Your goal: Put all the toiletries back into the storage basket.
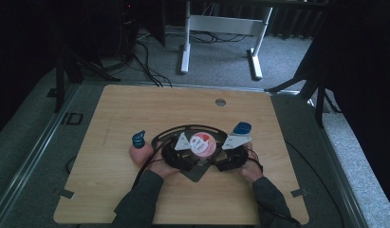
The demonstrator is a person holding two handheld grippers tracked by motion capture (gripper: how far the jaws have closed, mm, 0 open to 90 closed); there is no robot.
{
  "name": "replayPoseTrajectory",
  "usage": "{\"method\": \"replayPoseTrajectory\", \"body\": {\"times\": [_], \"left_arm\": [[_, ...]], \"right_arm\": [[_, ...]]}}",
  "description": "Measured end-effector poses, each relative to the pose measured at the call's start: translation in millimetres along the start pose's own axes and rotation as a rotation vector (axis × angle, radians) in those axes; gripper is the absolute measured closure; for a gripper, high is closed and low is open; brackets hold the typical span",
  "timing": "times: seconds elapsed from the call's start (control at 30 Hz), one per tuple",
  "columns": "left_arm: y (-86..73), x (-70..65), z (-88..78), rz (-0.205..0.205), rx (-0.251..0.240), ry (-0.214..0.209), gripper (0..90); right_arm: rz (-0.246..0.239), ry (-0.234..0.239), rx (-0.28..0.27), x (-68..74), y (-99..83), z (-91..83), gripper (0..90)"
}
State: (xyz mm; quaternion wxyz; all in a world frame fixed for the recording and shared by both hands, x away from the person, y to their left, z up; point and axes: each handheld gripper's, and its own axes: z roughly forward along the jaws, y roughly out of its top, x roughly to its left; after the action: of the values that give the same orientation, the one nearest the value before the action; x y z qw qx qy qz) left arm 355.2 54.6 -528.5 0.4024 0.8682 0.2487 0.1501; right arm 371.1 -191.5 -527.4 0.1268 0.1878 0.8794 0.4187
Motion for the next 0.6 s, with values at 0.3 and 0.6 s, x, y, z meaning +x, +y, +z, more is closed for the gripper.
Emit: {"method": "replayPoseTrajectory", "body": {"times": [0.3,0.6], "left_arm": [[-3.9,3.5,3.0,-0.028,0.013,-0.007,23.8],[-7.3,0.6,-2.8,-0.042,0.000,-0.007,31.6]], "right_arm": [[-0.004,-0.027,0.034,1.8,-2.0,3.7,31.1],[0.002,-0.057,0.049,8.3,-2.5,-0.5,36.4]]}}
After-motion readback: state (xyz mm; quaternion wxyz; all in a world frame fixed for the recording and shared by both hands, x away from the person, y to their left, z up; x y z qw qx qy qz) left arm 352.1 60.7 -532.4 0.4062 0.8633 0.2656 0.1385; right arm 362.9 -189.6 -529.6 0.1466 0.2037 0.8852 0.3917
